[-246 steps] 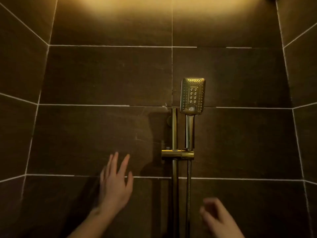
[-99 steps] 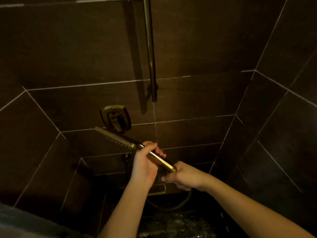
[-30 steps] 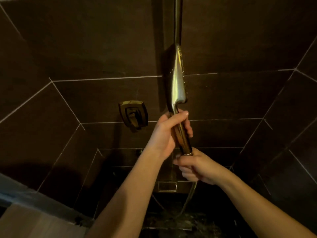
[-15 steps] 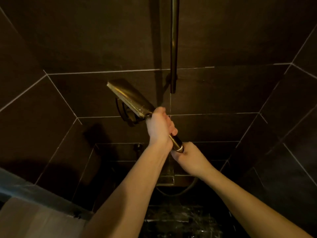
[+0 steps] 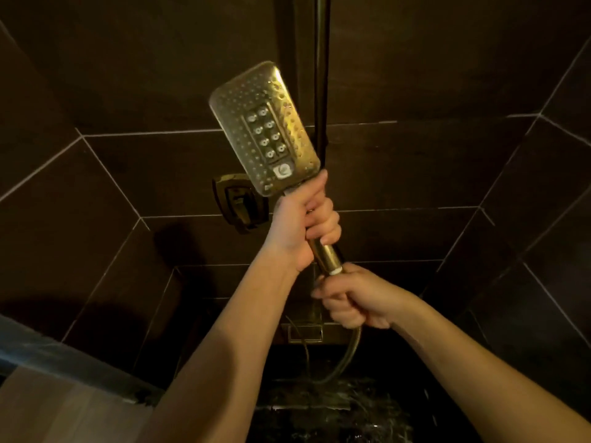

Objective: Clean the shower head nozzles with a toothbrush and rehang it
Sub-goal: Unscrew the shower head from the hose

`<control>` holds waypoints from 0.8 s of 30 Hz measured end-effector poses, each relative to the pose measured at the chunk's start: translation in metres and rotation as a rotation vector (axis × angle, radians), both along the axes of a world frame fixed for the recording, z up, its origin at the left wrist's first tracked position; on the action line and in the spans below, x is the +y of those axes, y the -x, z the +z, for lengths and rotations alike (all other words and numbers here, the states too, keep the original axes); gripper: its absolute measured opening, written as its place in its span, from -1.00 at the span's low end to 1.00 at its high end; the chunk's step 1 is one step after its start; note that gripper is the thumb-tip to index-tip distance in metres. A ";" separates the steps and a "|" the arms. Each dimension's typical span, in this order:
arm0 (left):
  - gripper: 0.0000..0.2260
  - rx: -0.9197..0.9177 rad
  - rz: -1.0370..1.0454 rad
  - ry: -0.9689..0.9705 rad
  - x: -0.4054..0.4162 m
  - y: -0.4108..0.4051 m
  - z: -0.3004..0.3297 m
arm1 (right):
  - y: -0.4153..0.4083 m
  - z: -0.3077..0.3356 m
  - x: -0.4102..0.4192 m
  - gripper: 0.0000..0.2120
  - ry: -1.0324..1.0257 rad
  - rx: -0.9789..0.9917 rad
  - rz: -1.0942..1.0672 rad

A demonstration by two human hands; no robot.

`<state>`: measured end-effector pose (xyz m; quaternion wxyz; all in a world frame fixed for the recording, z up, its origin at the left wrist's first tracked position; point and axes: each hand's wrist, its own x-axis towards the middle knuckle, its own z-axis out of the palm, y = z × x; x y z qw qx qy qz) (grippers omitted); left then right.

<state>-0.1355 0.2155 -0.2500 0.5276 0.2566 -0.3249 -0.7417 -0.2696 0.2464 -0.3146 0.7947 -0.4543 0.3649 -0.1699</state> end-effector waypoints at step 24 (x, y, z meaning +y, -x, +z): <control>-0.55 -0.125 0.071 -0.166 -0.002 0.014 -0.022 | 0.005 -0.014 0.001 -0.69 0.018 0.110 -0.046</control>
